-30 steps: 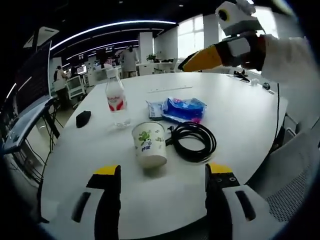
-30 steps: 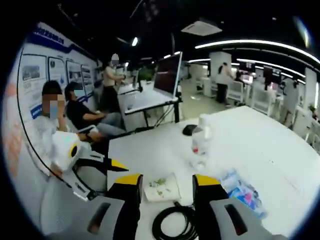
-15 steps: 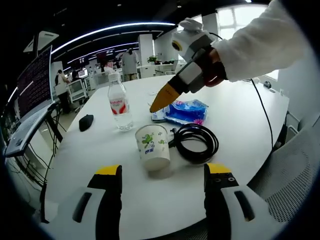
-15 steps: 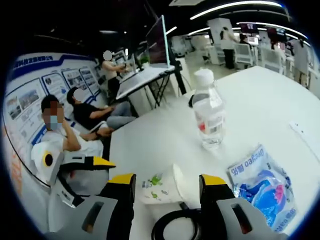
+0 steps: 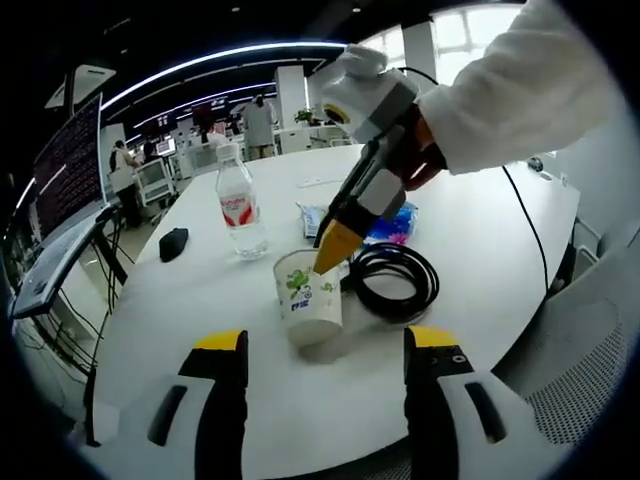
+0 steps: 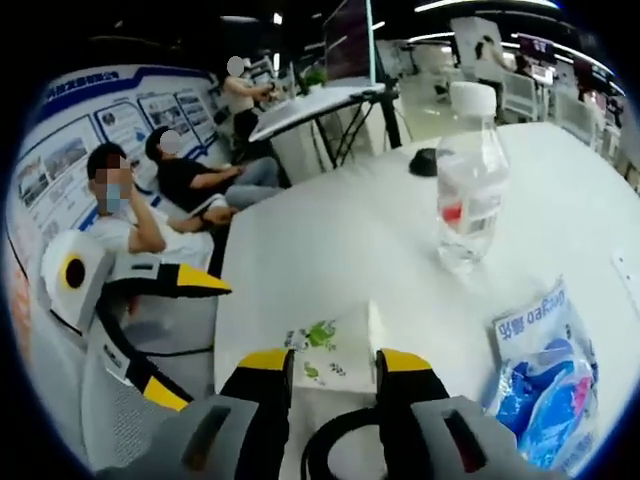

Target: Arrange the tabletop items into an orderly group along one side of the table until the central work area is clear of visible clutter.

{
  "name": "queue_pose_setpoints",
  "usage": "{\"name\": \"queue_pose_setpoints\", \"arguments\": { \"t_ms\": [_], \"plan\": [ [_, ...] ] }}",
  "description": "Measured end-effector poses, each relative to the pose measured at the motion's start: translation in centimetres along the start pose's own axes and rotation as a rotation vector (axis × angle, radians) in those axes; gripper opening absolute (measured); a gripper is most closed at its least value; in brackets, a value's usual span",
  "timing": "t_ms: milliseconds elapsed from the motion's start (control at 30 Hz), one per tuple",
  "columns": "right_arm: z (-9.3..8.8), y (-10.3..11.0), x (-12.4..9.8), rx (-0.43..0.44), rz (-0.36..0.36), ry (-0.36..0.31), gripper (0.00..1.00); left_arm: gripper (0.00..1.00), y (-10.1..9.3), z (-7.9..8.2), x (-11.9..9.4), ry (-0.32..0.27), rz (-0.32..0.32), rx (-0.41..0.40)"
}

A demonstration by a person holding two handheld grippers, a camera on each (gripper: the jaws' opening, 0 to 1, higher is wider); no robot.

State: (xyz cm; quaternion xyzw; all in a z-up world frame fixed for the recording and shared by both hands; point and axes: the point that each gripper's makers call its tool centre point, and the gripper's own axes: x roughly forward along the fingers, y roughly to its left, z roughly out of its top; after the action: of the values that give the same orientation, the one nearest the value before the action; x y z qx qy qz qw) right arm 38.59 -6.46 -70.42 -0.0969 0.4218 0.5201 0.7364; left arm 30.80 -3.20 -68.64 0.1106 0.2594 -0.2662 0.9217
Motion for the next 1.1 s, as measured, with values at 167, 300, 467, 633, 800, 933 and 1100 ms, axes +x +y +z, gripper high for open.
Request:
{"name": "queue_pose_setpoints", "arguments": {
  "t_ms": [167, 300, 467, 633, 800, 933, 1100],
  "plan": [
    [-0.7, 0.6, 0.5, -0.028, 0.002, 0.027, 0.12, 0.61, 0.0, -0.2, 0.0, 0.009, -0.003, 0.001],
    [-1.7, 1.4, 0.9, -0.016, 0.02, 0.055, 0.08, 0.6, 0.0, -0.3, -0.1, 0.012, -0.003, 0.006],
    [-1.3, 2.2, 0.8, 0.008, 0.021, 0.009, 0.0, 0.59, 0.0, -0.3, -0.1, 0.016, -0.005, 0.011],
    [-0.7, 2.6, 0.0, 0.068, 0.037, -0.061, 0.0, 0.58, -0.1, -0.3, -0.1, 0.018, -0.005, 0.016],
    [0.9, 2.7, -1.1, 0.089, 0.028, -0.135, 0.0, 0.58, -0.1, -0.3, -0.1, 0.021, -0.006, 0.019],
    [1.5, 1.9, -2.4, 0.086, -0.017, -0.148, 0.0, 0.57, -0.2, -0.3, -0.1, 0.021, -0.008, 0.025],
    [3.1, 0.0, -4.4, 0.121, -0.079, -0.188, 0.0, 0.57, -0.2, -0.3, -0.1, 0.023, -0.009, 0.027]
  ]
}}
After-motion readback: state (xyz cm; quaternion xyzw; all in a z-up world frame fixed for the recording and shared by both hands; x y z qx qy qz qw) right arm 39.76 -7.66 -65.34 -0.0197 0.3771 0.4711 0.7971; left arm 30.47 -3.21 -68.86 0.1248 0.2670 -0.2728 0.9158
